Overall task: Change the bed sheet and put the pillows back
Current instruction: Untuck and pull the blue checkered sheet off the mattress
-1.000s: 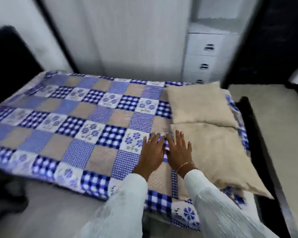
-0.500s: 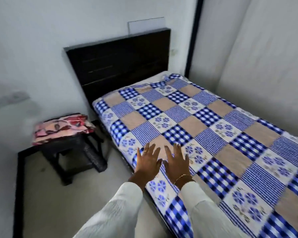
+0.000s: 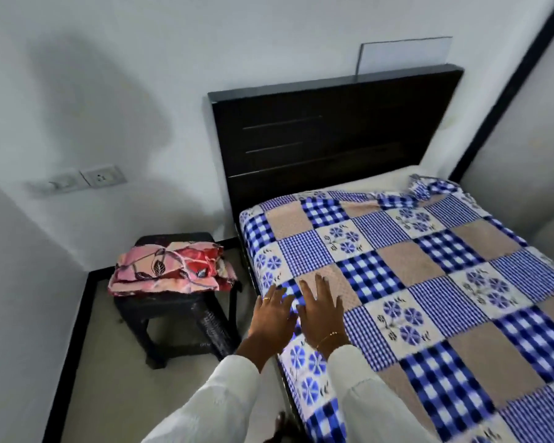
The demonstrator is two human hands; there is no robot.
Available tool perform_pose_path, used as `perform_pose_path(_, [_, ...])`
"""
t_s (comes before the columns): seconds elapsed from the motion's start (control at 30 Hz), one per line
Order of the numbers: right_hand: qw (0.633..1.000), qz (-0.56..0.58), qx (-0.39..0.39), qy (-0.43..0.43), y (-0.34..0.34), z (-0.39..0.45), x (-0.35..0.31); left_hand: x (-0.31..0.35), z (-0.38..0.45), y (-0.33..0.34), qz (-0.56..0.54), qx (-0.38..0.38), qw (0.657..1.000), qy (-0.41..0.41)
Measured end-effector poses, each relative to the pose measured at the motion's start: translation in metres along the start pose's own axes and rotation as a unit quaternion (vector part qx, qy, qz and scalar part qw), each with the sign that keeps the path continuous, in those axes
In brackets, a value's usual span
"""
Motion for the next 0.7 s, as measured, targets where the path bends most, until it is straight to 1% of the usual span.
perform_pose_path(0.03, [1.0,-0.004,-0.002,-0.009,0.001,0.022,-0.003,-0.009,0.02,-0.004,-0.001,0.02,1.0,-0.012])
perform_pose_path(0.07, [1.0,-0.006,-0.003,-0.025,0.001,0.039,-0.009,-0.017,0.035,-0.004,-0.016,0.012,0.999,-0.031])
perform_pose_path(0.1, [0.999,-0.013,-0.035,-0.027,0.003,0.058,-0.013,-0.027,0.05,-0.002,-0.024,0.001,0.999,-0.049])
perform_pose_path(0.13, [0.998,-0.028,-0.045,-0.029,0.004,0.082,-0.015,-0.038,0.071,0.007,-0.044,-0.015,0.997,-0.062])
perform_pose_path(0.2, [0.999,-0.023,-0.028,-0.036,0.013,0.127,-0.014,-0.053,0.107,0.014,-0.068,-0.024,0.995,-0.073])
perform_pose_path(0.23, [0.998,-0.04,-0.03,-0.041,0.013,0.144,-0.019,-0.059,0.121,0.01,-0.074,-0.017,0.994,-0.075])
perform_pose_path(0.27, [0.997,-0.042,-0.042,-0.044,0.017,0.167,-0.023,-0.069,0.141,0.015,-0.086,-0.027,0.992,-0.085])
perform_pose_path(0.33, [0.997,-0.011,-0.067,-0.046,0.025,0.208,-0.032,-0.089,0.175,0.019,-0.105,-0.043,0.988,-0.103])
perform_pose_path(0.37, [0.996,-0.008,-0.075,-0.048,0.032,0.229,-0.035,-0.099,0.193,0.017,-0.1,-0.041,0.988,-0.108])
perform_pose_path(0.4, [0.996,-0.028,-0.077,-0.047,0.043,0.247,-0.034,-0.109,0.207,0.017,-0.118,-0.039,0.985,-0.12])
perform_pose_path(0.43, [0.993,-0.043,-0.104,-0.042,0.056,0.272,-0.035,-0.123,0.226,0.025,-0.139,-0.047,0.979,-0.143])
perform_pose_path(0.47, [0.991,-0.052,-0.12,-0.037,0.067,0.294,-0.035,-0.135,0.245,0.033,-0.13,-0.055,0.979,-0.148])
perform_pose_path(0.53, [0.992,-0.049,-0.11,-0.035,0.082,0.341,-0.038,-0.168,0.285,0.053,-0.154,-0.046,0.972,-0.169])
perform_pose_path(0.57, [0.991,-0.055,-0.112,-0.052,0.093,0.358,-0.037,-0.182,0.3,0.058,-0.163,-0.04,0.969,-0.181])
perform_pose_path(0.6, [0.986,-0.061,-0.139,-0.065,0.109,0.376,-0.034,-0.196,0.317,0.066,-0.178,-0.045,0.964,-0.191])
perform_pose_path(0.63, [0.988,-0.049,-0.134,-0.065,0.116,0.395,-0.037,-0.209,0.332,0.072,-0.199,-0.048,0.958,-0.202])
perform_pose_path(0.7, [0.99,-0.068,-0.09,-0.09,0.132,0.432,-0.039,-0.232,0.359,0.081,-0.246,-0.051,0.942,-0.222])
Point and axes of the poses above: each hand's wrist, its own z-axis towards the middle knuckle, its own y-axis out of the palm, x = y × z, the point moved 3 cm from there along z, towards the middle knuckle, and after that the axes turned 11 degrees about z, right-handed, at the moved point
